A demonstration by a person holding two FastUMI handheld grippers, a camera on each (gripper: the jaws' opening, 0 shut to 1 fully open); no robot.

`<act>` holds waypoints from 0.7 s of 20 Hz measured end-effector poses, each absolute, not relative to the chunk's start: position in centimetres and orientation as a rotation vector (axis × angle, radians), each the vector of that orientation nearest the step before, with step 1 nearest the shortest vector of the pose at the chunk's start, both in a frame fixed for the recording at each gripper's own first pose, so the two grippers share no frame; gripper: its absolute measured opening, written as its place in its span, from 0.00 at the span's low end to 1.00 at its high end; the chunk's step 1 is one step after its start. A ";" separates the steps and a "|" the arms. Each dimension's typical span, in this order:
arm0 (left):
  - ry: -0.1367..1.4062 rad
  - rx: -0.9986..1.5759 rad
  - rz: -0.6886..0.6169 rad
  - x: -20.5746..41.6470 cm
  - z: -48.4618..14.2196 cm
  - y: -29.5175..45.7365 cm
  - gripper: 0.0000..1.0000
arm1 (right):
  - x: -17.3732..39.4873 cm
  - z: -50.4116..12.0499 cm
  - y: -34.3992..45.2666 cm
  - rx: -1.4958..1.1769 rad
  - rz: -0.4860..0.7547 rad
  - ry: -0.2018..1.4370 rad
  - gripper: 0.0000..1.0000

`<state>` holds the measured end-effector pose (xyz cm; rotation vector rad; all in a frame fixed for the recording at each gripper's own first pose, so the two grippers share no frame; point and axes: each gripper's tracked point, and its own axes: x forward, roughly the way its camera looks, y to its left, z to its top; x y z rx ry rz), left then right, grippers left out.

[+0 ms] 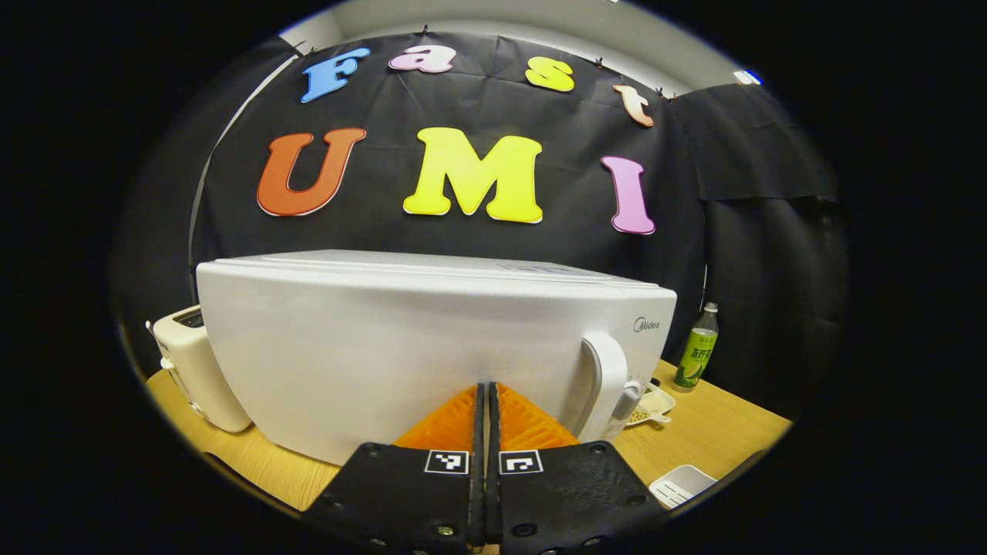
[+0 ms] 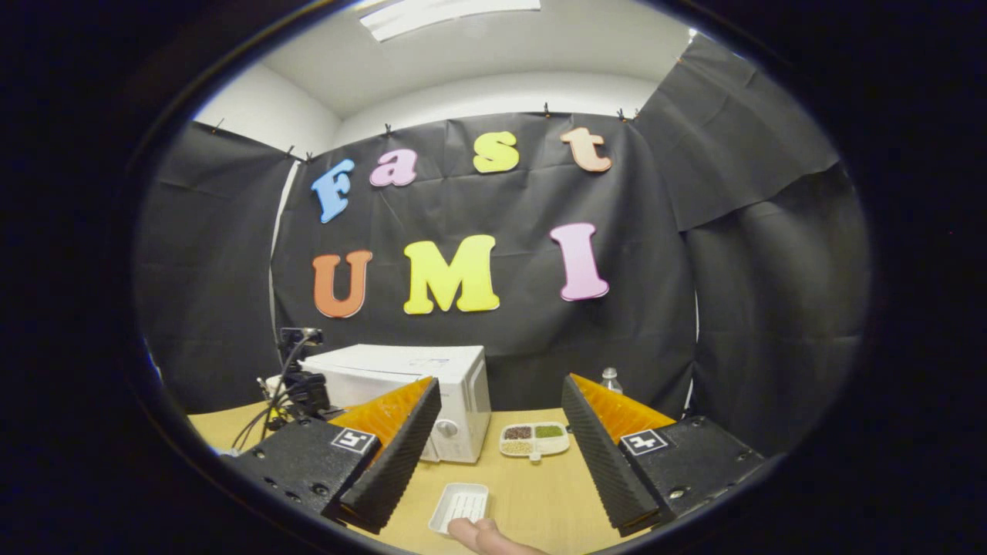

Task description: Open the microwave oven with the left hand, put the food in, and close the microwave oven.

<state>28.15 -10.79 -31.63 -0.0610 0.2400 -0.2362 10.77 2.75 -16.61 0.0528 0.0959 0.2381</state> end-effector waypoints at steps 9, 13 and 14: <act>0.364 -0.024 -0.157 27.2 -34.1 -9.0 0.00 | 8.2 -16.4 1.8 0.060 0.183 0.144 1.00; 0.378 -0.072 -0.152 24.2 -32.3 -8.7 0.01 | 7.1 -16.7 1.3 0.066 0.161 0.175 0.96; 0.376 -0.075 -0.159 22.9 -31.4 -8.8 0.16 | 6.9 -16.7 1.2 0.075 0.157 0.177 1.00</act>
